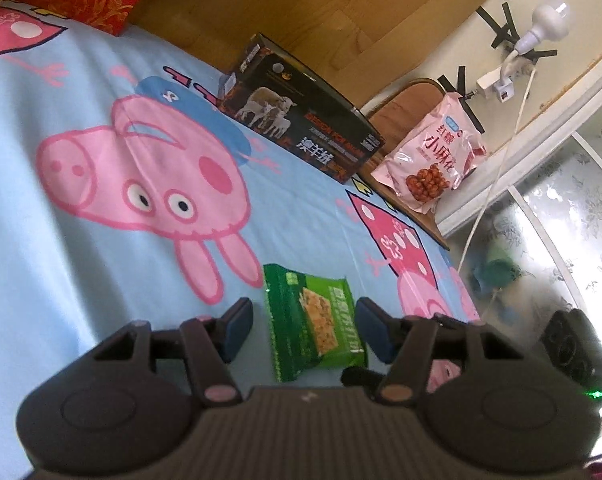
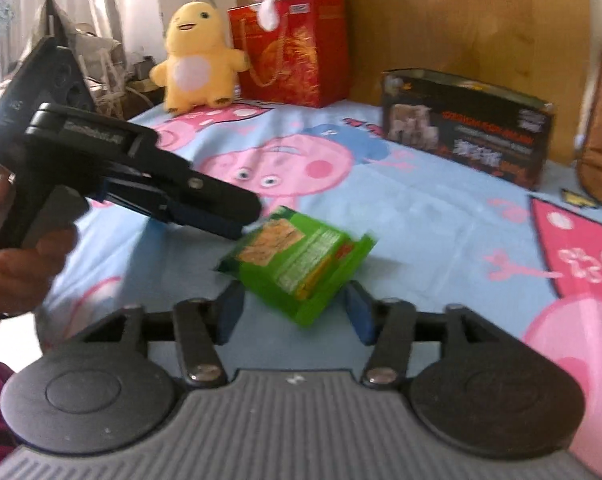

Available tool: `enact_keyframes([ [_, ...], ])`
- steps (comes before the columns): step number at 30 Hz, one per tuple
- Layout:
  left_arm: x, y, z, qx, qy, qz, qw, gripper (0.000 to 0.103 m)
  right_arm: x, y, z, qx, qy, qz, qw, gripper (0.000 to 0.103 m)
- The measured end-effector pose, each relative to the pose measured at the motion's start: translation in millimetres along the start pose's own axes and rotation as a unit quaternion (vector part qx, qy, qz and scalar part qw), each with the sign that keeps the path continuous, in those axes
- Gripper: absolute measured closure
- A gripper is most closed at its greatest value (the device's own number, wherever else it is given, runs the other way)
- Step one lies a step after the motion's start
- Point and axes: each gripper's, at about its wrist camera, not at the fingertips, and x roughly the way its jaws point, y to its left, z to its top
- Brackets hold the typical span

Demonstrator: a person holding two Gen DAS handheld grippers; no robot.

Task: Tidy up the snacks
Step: 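Reach the left gripper to the green biscuit packet and grasp it, then drop the green biscuit packet into the tin box from the left gripper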

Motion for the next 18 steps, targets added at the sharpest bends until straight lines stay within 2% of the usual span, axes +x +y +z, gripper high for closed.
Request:
enact_keyframes([
  [2, 5.1, -3.2, -0.3, 0.003, 0.008, -0.007, 0.9999, 0.045, -5.5, -5.0, -3.6, -0.005, -0.003, -0.011, 1.0, 0.041],
  [6, 18.2, -15.7, -2.9, 0.029, 0.016, -0.005, 0.9994, 0.047, -0.8, -4.5, -3.4, -0.003, 0.003, 0.004, 1.0, 0.041],
  [8, 20.1, -21.4, -0.3, 0.04, 0.012, 0.012, 0.999, 0.047, 3.9, 3.3, -2.0, -0.016, -0.001, 0.011, 1.0, 0.053],
  [9, 20.1, -23.1, 3.2, 0.041, 0.01, 0.015, 0.999, 0.047, 5.8, 7.1, -0.3, -0.026, -0.005, 0.006, 1.0, 0.055],
  [10, 19.1, -24.6, 8.4, 0.042, 0.006, 0.015, 0.999, 0.047, 7.3, 10.0, 2.0, -0.038, -0.01, -0.004, 0.999, 0.062],
  [14, 15.6, -35.7, 37.4, 0.059, -0.016, 0.002, 0.9981, 0.047, 8.3, 1.7, 14.6, -0.029, -0.035, -0.008, 0.999, 0.062],
  [18, 26.8, -57.9, 79.5, 0.095, -0.033, -0.001, 0.9949, 0.047, 2.6, -12.8, 37.2, -0.022, -0.085, -0.026, 0.996, 0.062],
])
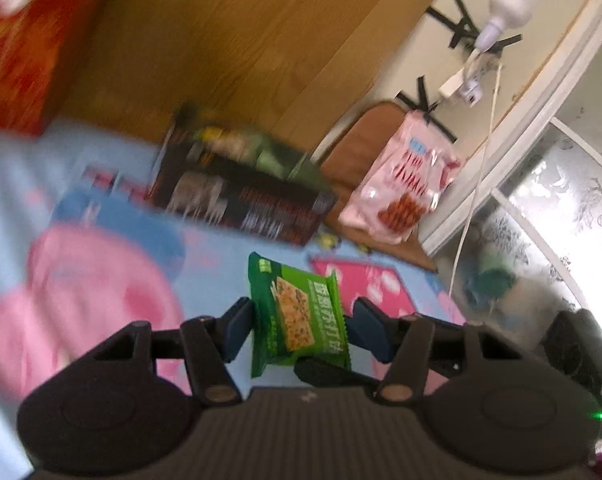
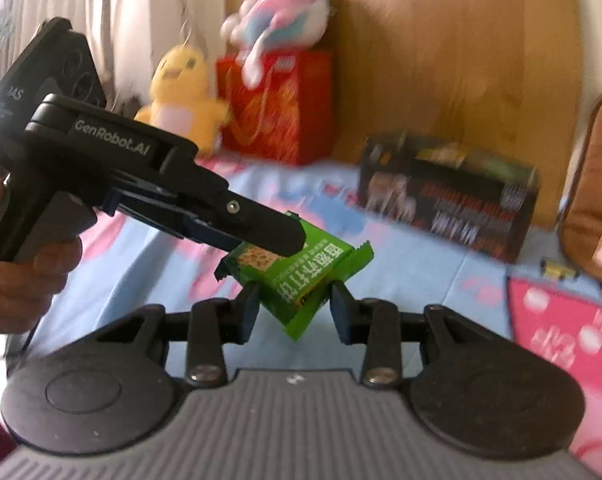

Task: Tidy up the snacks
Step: 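Drop the green biscuit packet into the tin box from the left gripper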

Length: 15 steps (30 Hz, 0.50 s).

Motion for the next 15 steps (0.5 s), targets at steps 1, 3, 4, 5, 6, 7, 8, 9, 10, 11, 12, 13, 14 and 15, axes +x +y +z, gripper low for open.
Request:
enact_keyframes([
  [1, 6.2, -4.1, 11.8, 0.01, -0.003, 0.0, 0.9999, 0.047, 1.1, -5.1, 6.8, -0.005, -0.01, -0.009, 1.0, 0.062],
  [3, 23.3, -11.2, 38.3, 0.029, -0.009, -0.001, 0.9996, 0.047, 3.4, -16.6, 20.7, -0.019, -0.029, -0.028, 0.999, 0.062],
  [4, 33.3, -14.0, 50.9, 0.034, -0.011, -0.001, 0.9994, 0.047, 5.9, -26.4, 28.8, -0.024, -0.038, -0.039, 0.998, 0.062],
  [5, 44.3, -15.9, 63.3, 0.038, -0.013, 0.0, 0.9992, 0.047, 8.4, -36.4, 35.9, -0.025, -0.045, -0.047, 0.998, 0.062],
  [6, 57.6, -16.7, 76.9, 0.039, -0.014, 0.002, 0.9991, 0.047, 11.1, -47.3, 42.4, -0.023, -0.05, -0.055, 0.997, 0.062],
  [7, 70.2, -16.3, 88.6, 0.039, -0.015, 0.004, 0.9991, 0.046, 15.1, -60.0, 49.7, -0.019, -0.055, -0.062, 0.996, 0.062],
  [8, 83.8, -15.3, 99.7, 0.04, -0.016, 0.008, 0.999, 0.046, 20.4, -73.7, 56.8, -0.014, -0.06, -0.068, 0.996, 0.062],
  [9, 98.5, -13.4, 109.8, 0.044, -0.017, 0.016, 0.9988, 0.042, 25.9, -86.6, 63.3, -0.007, -0.064, -0.073, 0.995, 0.061],
  [10, 113.0, -9.8, 117.9, 0.044, -0.017, 0.029, 0.9985, 0.041, 34.1, -101.9, 70.1, 0.001, -0.067, -0.08, 0.995, 0.058],
  [11, 123.7, -5.5, 123.2, 0.043, -0.016, 0.04, 0.9981, 0.042, 41.8, -113.1, 73.9, 0.007, -0.067, -0.087, 0.994, 0.053],
  [12, 132.3, -0.4, 127.0, 0.04, -0.015, 0.049, 0.9979, 0.042, 52.3, -126.3, 76.5, 0.012, -0.064, -0.099, 0.993, 0.048],
  [13, 134.7, 4.8, 127.8, 0.032, -0.018, 0.054, 0.9978, 0.042, 60.8, -136.2, 76.1, 0.019, -0.061, -0.106, 0.992, 0.045],
  [14, 133.0, 8.9, 126.9, 0.025, -0.024, 0.05, 0.9982, 0.042, 67.3, -147.2, 74.0, 0.034, -0.061, -0.116, 0.991, 0.045],
  [15, 128.5, 11.8, 123.8, 0.022, -0.031, 0.043, 0.9983, 0.042, 69.6, -156.1, 70.7, 0.051, -0.063, -0.12, 0.989, 0.045],
])
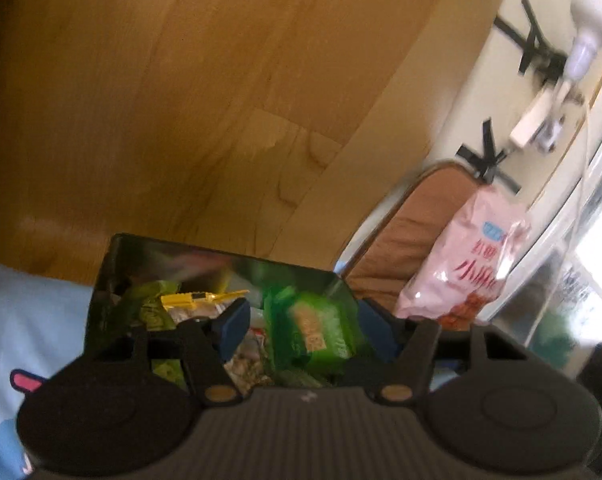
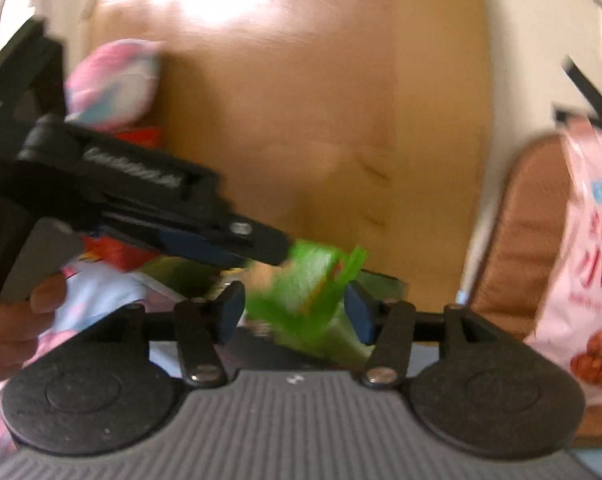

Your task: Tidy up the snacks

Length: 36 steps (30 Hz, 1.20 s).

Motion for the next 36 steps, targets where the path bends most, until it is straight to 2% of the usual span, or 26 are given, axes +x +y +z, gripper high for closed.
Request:
enact_keyframes([
  [4, -20.4, 5.5, -15.2, 0.001, -0.02, 0.022, 0.9995, 0.042, -10.4, -25.3, -19.4, 0.066, -0.033, 0.01, 0.997, 0.043],
  [7, -41.5, 1.3, -31.5, -0.005, -0.024, 0.035, 0.9991, 0.042, -14.1, -35.0, -16.6, 0.097, -0.038, 0.003, 0.995, 0.043],
  [9, -56.4, -7.8, -41.8, 0.007, -0.031, 0.05, 0.9983, 0.041, -20.5, -40.8, -9.3, 0.127, -0.048, 0.001, 0.991, 0.039],
  [11, -68.3, -19.0, -56.2, 0.024, -0.033, 0.079, 0.996, 0.04, -33.0, -40.6, -5.8, 0.151, -0.058, -0.002, 0.987, 0.03],
  [13, -76.5, -26.0, -70.2, 0.038, -0.028, 0.104, 0.9934, 0.039, -45.7, -34.9, -9.4, 0.164, -0.059, -0.006, 0.985, 0.026],
  [16, -79.4, -32.2, -90.1, 0.037, -0.004, 0.135, 0.9902, 0.039, -63.0, -19.2, -23.9, 0.163, -0.043, -0.015, 0.986, 0.023],
  [20, -85.2, -34.7, -114.0, 0.034, 0.014, 0.171, 0.9845, 0.036, -72.7, 2.6, -53.5, 0.176, 0.005, -0.021, 0.984, 0.022],
  [22, -91.9, -34.5, -125.5, 0.032, 0.016, 0.184, 0.9824, 0.018, -79.6, 11.8, -67.9, 0.187, 0.02, -0.032, 0.982, 0.02],
  [25, -102.5, -39.8, -141.6, 0.05, 0.008, 0.211, 0.9761, 0.015, -91.1, 25.5, -84.6, 0.204, 0.035, -0.038, 0.978, 0.019],
  [27, -108.3, -41.3, -150.6, 0.06, 0.007, 0.226, 0.9724, 0.014, -97.1, 32.2, -91.1, 0.207, 0.039, -0.043, 0.977, 0.018],
  [32, -121.8, -36.1, -166.2, 0.052, 0.011, 0.24, 0.9693, 0.012, -113.1, 49.1, -102.0, 0.2, 0.03, -0.066, 0.977, 0.018],
  [36, -127.9, -36.2, -174.2, 0.061, 0.008, 0.251, 0.966, 0.006, -122.3, 55.3, -109.0, 0.208, 0.023, -0.075, 0.975, 0.018],
])
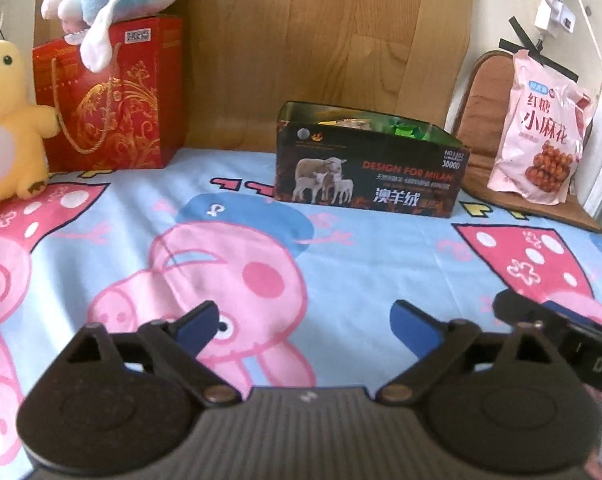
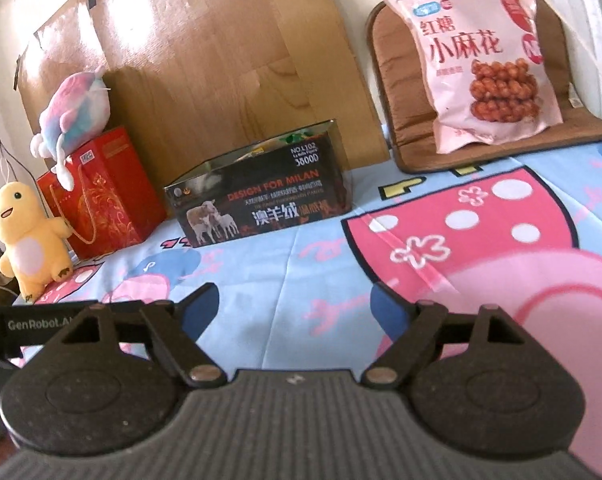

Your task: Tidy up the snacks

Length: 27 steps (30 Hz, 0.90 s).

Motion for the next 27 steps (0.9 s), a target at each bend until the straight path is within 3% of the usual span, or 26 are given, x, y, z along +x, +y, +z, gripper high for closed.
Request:
enact_keyframes([
  [14, 18.1, 3.8, -14.2, 0.01, -0.007, 0.045, 0.9989, 0.004, -6.1, -6.6, -7.9, 0.029, 0.003, 0.005, 1.0, 0.018],
  [27, 15.8, 7.7, -14.0, 0.0, -0.011, 0.05, 0.9987, 0.004, -4.9, -4.0, -8.4, 0.016, 0.007, 0.012, 1.0, 0.018],
])
